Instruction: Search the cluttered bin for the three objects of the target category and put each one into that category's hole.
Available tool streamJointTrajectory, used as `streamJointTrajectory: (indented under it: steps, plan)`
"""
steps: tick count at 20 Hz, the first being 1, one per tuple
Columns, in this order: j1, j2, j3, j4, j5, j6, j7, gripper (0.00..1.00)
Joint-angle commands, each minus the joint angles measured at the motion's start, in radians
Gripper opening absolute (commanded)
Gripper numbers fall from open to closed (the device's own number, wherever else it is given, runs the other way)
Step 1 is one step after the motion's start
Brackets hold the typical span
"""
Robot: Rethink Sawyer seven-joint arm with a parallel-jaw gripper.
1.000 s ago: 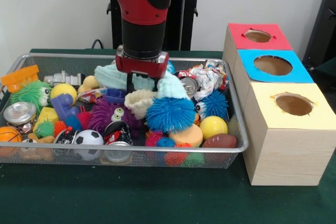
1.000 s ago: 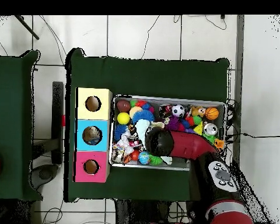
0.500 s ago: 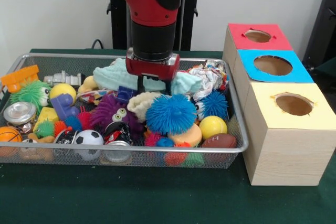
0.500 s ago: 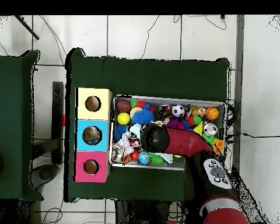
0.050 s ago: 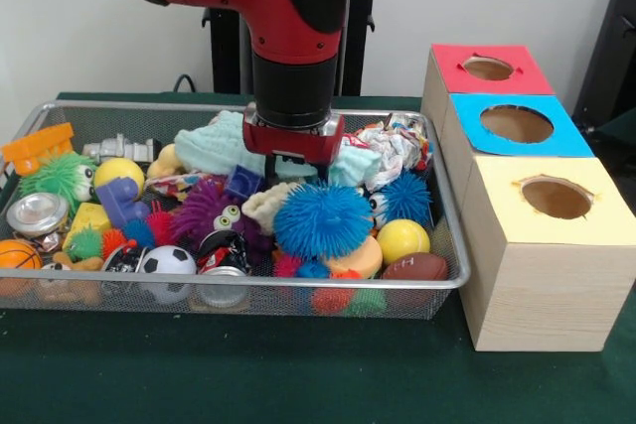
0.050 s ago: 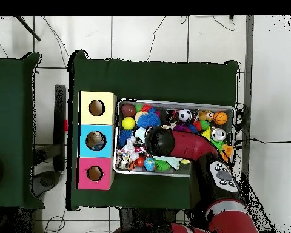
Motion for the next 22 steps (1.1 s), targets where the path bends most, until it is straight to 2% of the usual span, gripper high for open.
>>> streamJointTrajectory:
  steps: [1, 6, 17, 22]
  plan:
    - [0.022, 0.038, 0.163, -0.095, 0.078, -0.117, 0.139, 1.00]
    - [0.039, 0.032, 0.164, -0.103, 0.099, -0.102, 0.154, 1.00]
    - [0.122, 0.048, 0.111, -0.192, 0.176, -0.070, 0.204, 1.00]
    - [0.128, 0.033, 0.105, -0.189, 0.202, -0.042, 0.191, 1.00]
